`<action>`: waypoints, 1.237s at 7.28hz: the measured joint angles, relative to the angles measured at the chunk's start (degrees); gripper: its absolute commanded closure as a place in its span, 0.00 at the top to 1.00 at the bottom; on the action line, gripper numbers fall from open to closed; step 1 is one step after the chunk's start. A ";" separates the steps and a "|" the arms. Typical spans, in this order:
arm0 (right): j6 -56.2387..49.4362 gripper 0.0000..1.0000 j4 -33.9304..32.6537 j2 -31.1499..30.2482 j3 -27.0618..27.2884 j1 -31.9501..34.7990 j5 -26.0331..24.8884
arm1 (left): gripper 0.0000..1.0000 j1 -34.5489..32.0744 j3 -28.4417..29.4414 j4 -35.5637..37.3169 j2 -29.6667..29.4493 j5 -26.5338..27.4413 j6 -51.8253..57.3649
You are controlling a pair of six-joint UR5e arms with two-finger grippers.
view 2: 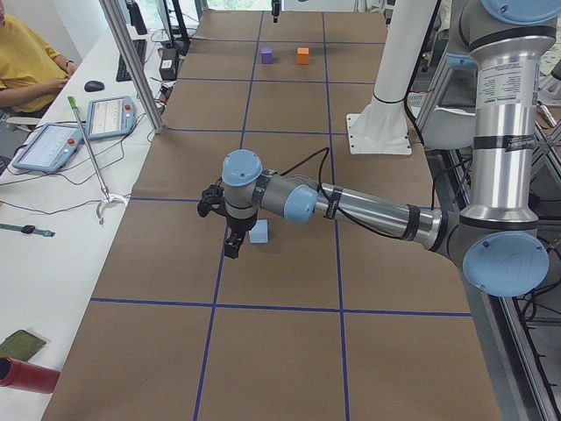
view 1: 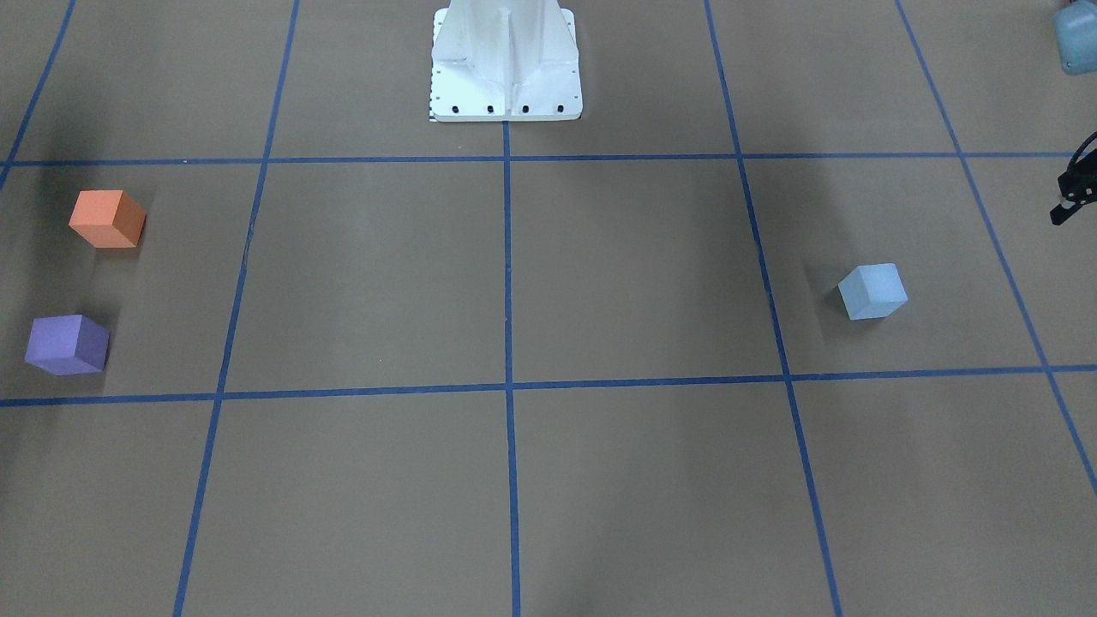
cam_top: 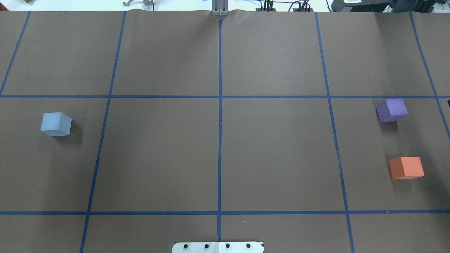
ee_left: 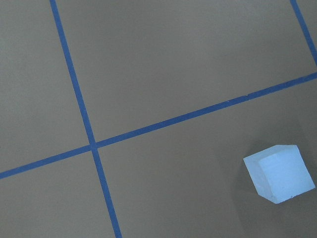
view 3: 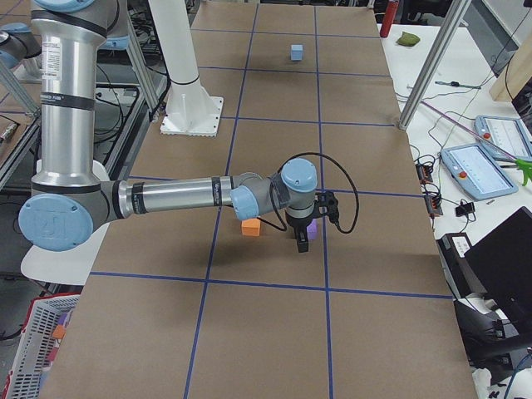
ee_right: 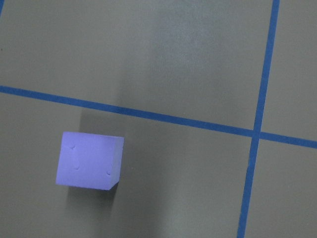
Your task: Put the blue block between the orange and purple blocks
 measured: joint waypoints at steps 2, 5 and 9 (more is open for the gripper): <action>0.10 1.00 -2.05 1.11 0.86 0.89 2.91 | 1.00 0.07 -0.86 2.35 -0.33 0.15 0.31; -0.06 1.00 -10.27 5.12 0.96 1.28 2.03 | 1.00 0.12 -0.58 2.65 0.70 -0.12 0.26; -0.27 1.00 -10.84 3.97 0.94 1.19 0.20 | 1.00 0.21 -0.94 2.32 1.97 -0.49 -0.75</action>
